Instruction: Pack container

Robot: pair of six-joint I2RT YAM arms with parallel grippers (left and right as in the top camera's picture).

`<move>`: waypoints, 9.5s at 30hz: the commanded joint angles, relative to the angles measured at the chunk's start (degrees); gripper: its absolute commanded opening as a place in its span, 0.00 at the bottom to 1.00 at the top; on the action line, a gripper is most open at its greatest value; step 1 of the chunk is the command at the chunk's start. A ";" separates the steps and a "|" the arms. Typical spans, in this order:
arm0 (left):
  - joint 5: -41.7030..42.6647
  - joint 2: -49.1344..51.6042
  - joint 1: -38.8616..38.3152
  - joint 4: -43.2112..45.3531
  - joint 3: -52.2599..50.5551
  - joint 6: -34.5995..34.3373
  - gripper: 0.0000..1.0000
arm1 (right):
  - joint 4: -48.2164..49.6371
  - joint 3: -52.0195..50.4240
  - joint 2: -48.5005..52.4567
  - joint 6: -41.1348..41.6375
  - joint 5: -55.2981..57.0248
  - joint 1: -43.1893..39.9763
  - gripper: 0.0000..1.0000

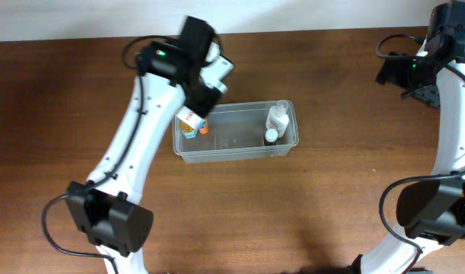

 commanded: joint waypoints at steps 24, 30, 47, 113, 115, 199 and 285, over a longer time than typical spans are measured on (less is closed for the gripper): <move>8.04 0.46 -4.70 -3.98 -1.73 31.85 0.48 | 0.00 1.05 -1.62 0.44 0.50 -0.26 0.98; 8.07 0.72 -4.68 -2.95 -4.72 38.84 0.47 | 0.00 1.05 -1.62 0.44 0.50 -0.26 0.98; 6.36 7.45 -4.68 3.08 -7.98 41.42 0.48 | 0.00 1.05 -1.62 0.44 0.50 -0.26 0.98; 0.44 -13.14 -2.25 -18.53 30.88 -6.69 0.99 | 0.00 1.05 -1.62 0.44 0.50 -0.26 0.98; -2.03 -16.44 -1.46 -18.53 30.42 -6.67 0.99 | 0.00 1.05 -1.62 0.44 0.50 -0.26 0.98; 11.65 -112.87 29.57 61.48 -113.50 -6.69 0.99 | 0.00 1.05 -1.62 0.44 0.50 -0.26 0.98; 11.65 -112.87 29.57 61.48 -113.50 -6.69 0.99 | 72.61 -115.95 -109.90 -12.04 -10.12 18.97 0.98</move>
